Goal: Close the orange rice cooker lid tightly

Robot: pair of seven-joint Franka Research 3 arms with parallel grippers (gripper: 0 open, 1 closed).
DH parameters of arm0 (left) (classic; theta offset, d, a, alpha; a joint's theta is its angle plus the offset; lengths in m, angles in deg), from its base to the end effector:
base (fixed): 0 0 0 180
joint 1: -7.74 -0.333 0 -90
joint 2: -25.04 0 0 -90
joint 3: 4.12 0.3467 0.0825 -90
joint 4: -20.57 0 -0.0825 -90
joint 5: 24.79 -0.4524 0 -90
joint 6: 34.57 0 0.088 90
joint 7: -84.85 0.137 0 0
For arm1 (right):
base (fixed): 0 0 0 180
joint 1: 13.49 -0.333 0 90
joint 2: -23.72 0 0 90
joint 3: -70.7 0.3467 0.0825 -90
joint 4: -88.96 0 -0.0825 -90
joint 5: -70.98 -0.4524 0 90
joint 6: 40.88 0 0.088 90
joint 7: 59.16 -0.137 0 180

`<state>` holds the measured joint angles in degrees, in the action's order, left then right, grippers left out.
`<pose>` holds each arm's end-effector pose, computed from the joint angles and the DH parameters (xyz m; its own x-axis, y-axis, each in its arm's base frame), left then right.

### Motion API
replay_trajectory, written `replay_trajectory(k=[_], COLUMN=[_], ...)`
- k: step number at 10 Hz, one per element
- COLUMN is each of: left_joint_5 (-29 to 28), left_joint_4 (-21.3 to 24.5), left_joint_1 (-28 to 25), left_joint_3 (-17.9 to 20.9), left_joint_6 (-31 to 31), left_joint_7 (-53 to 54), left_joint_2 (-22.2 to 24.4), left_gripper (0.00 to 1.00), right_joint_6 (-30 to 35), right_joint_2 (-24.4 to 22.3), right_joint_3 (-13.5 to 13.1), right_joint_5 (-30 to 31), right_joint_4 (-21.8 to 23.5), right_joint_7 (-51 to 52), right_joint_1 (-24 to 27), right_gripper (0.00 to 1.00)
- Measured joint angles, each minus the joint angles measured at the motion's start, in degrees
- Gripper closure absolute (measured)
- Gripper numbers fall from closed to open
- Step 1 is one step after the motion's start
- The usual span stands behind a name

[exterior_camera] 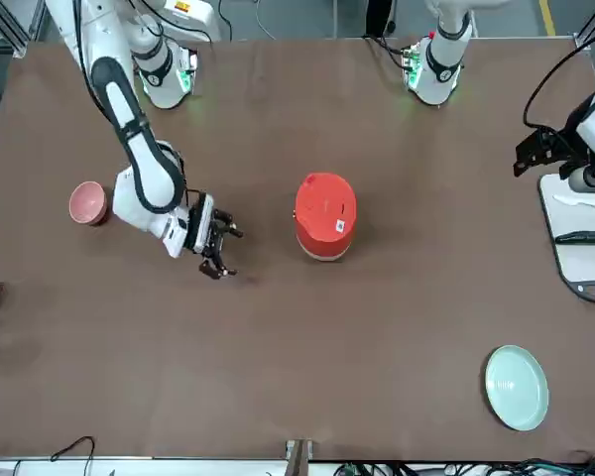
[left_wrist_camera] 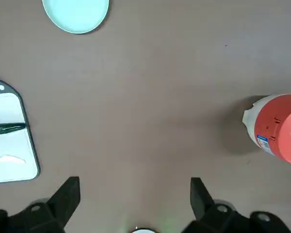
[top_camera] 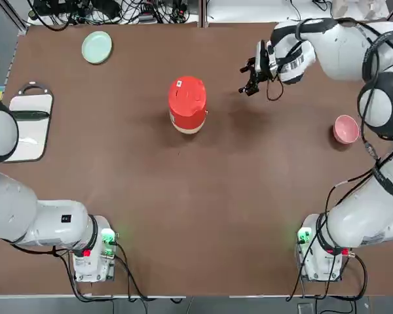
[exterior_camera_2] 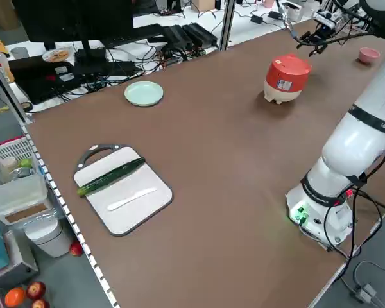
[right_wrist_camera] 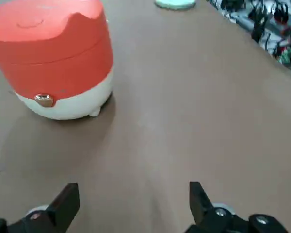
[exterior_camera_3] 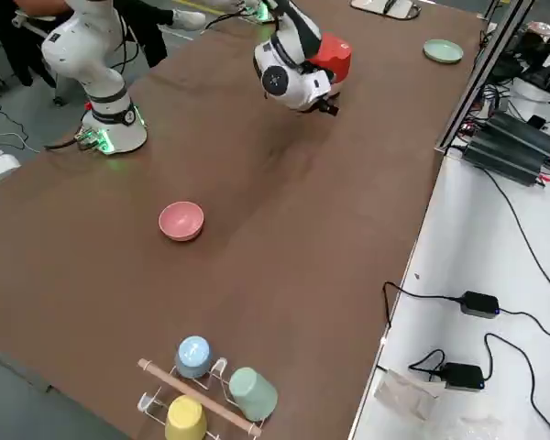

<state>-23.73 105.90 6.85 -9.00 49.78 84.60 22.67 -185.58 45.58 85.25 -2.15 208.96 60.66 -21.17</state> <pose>0.6237 -0.0451 0.6348 0.9960 -0.0671 -0.0584 -0.0659 -0.9976 0.0217 0.5990 0.2538 0.1984 0.1420 0.6716 0.7272 0.9813 -0.1921 -0.0141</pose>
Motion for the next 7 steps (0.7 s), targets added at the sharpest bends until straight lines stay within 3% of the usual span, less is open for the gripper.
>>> replay_trajectory(k=[5, 7], left_joint_5=[0.0, 0.0], left_joint_4=[0.0, 0.0], left_joint_1=[0.0, 0.1], left_joint_3=[0.0, 0.0], left_joint_6=[0.0, 0.0], left_joint_7=[0.0, 0.0], left_joint_2=[0.0, 0.0], left_gripper=[0.00, 0.00], right_joint_6=[-3.7, -3.9], right_joint_2=[-3.9, -4.9], right_joint_3=[0.0, 0.0], right_joint_5=[29.8, 35.8], right_joint_4=[0.0, 0.0], right_joint_7=[-48.8, -64.4], right_joint_1=[0.7, 0.8], right_gripper=[0.00, 0.00])
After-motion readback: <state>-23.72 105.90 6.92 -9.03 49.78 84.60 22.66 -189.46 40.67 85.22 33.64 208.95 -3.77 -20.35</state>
